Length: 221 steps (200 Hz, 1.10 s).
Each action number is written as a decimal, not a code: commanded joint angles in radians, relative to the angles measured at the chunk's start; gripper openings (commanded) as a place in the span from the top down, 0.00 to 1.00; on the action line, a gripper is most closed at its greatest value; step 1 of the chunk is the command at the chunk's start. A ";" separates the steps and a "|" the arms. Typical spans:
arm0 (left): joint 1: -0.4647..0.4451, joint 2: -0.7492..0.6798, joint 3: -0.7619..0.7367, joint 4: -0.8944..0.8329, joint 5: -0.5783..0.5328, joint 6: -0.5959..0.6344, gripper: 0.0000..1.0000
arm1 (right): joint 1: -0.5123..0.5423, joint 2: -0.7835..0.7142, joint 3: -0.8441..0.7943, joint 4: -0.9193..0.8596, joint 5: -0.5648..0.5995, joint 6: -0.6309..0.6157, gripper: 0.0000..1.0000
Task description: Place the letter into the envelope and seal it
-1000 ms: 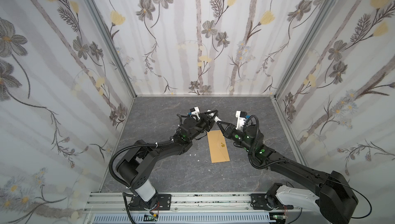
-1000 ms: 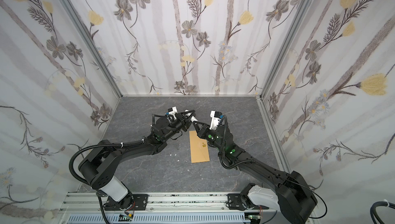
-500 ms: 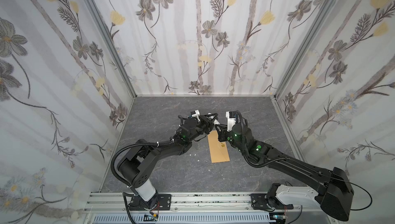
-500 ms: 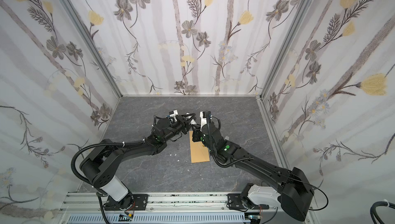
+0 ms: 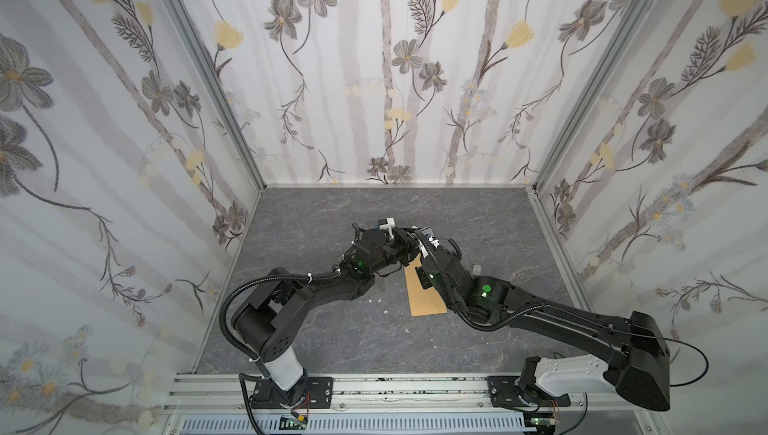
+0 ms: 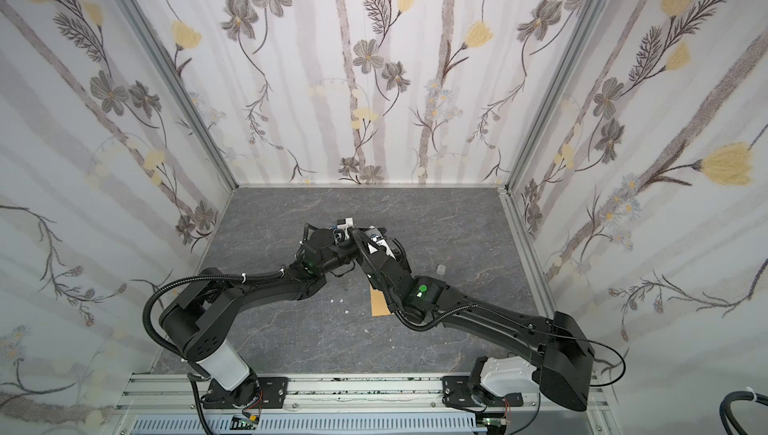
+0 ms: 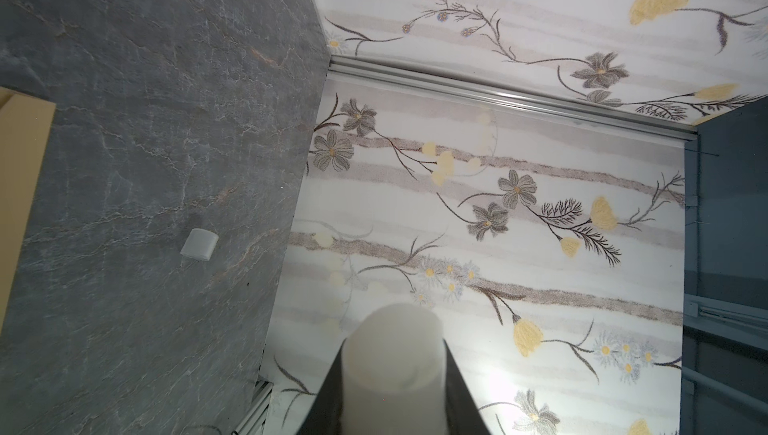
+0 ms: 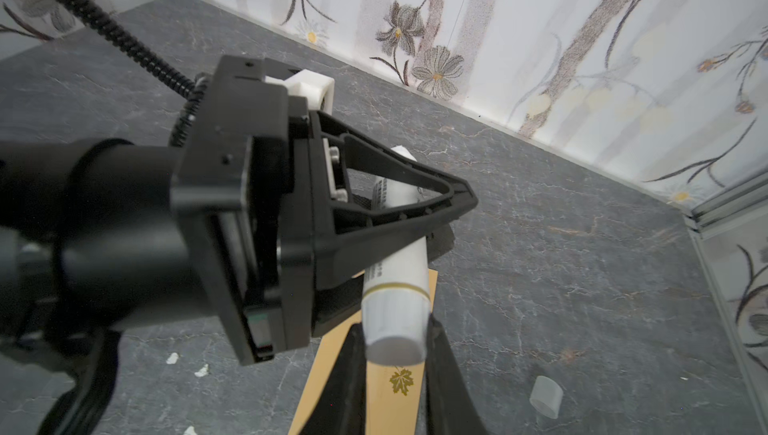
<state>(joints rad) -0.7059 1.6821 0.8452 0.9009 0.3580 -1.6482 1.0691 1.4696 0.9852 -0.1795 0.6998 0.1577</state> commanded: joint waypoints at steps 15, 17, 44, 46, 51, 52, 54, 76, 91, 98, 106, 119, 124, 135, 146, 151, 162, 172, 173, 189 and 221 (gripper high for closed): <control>-0.008 -0.013 0.009 0.101 0.127 -0.012 1.00 | 0.058 0.057 0.017 -0.049 0.094 -0.165 0.90; -0.008 -0.013 0.010 0.101 0.128 -0.012 1.00 | 0.061 0.059 0.018 -0.049 0.103 -0.171 0.90; -0.007 -0.014 0.012 0.099 0.130 -0.010 1.00 | 0.104 0.093 0.017 -0.052 0.223 -0.245 0.91; -0.008 -0.014 0.012 0.098 0.130 -0.010 1.00 | 0.106 0.096 0.016 -0.052 0.230 -0.250 0.91; -0.009 -0.016 0.014 0.098 0.130 -0.010 1.00 | 0.112 0.103 0.015 -0.051 0.253 -0.263 0.91; -0.009 -0.016 0.014 0.098 0.130 -0.011 1.00 | 0.114 0.104 0.015 -0.051 0.257 -0.265 0.91; -0.009 -0.016 0.015 0.097 0.130 -0.010 1.00 | 0.117 0.106 0.015 -0.051 0.266 -0.269 0.91; -0.008 -0.021 0.014 0.095 0.130 -0.010 1.00 | 0.138 0.151 0.013 -0.052 0.337 -0.308 0.91; -0.009 -0.026 0.014 0.091 0.128 -0.010 1.00 | 0.151 0.180 0.013 -0.051 0.377 -0.331 0.92; -0.009 -0.029 0.014 0.090 0.127 -0.010 1.00 | 0.157 0.193 0.013 -0.050 0.391 -0.339 0.92; -0.009 -0.031 0.015 0.088 0.127 -0.009 1.00 | 0.163 0.209 0.013 -0.049 0.408 -0.348 0.92; -0.009 -0.037 0.015 0.086 0.125 -0.007 1.00 | 0.170 0.236 0.014 -0.048 0.436 -0.358 0.93; -0.009 -0.039 0.014 0.084 0.125 -0.007 1.00 | 0.171 0.243 0.015 -0.049 0.439 -0.359 0.94; -0.009 -0.043 0.012 0.082 0.124 -0.007 1.00 | 0.172 0.251 0.015 -0.043 0.443 -0.360 0.94; -0.010 -0.048 0.010 0.080 0.122 -0.005 1.00 | 0.173 0.248 0.017 -0.034 0.431 -0.349 0.93; -0.009 -0.048 0.009 0.080 0.121 -0.005 1.00 | 0.171 0.242 0.018 -0.031 0.417 -0.343 0.93; -0.009 -0.049 0.007 0.079 0.118 -0.004 1.00 | 0.172 0.228 0.021 -0.026 0.389 -0.321 0.88; -0.009 -0.050 0.007 0.079 0.113 -0.003 1.00 | 0.171 0.209 0.018 -0.017 0.362 -0.302 0.80; -0.009 -0.050 0.007 0.079 0.112 -0.003 1.00 | 0.171 0.207 0.017 -0.016 0.358 -0.299 0.79; -0.008 -0.045 0.007 0.079 0.102 -0.001 1.00 | 0.171 0.172 0.011 -0.002 0.296 -0.253 0.59; -0.004 -0.023 0.035 0.079 0.066 0.033 1.00 | 0.170 0.075 0.005 -0.002 0.145 -0.096 0.47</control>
<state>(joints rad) -0.7097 1.6543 0.8501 0.8375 0.4301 -1.6096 1.2373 1.6043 0.9951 -0.1841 1.0817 -0.0849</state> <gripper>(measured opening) 0.247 0.534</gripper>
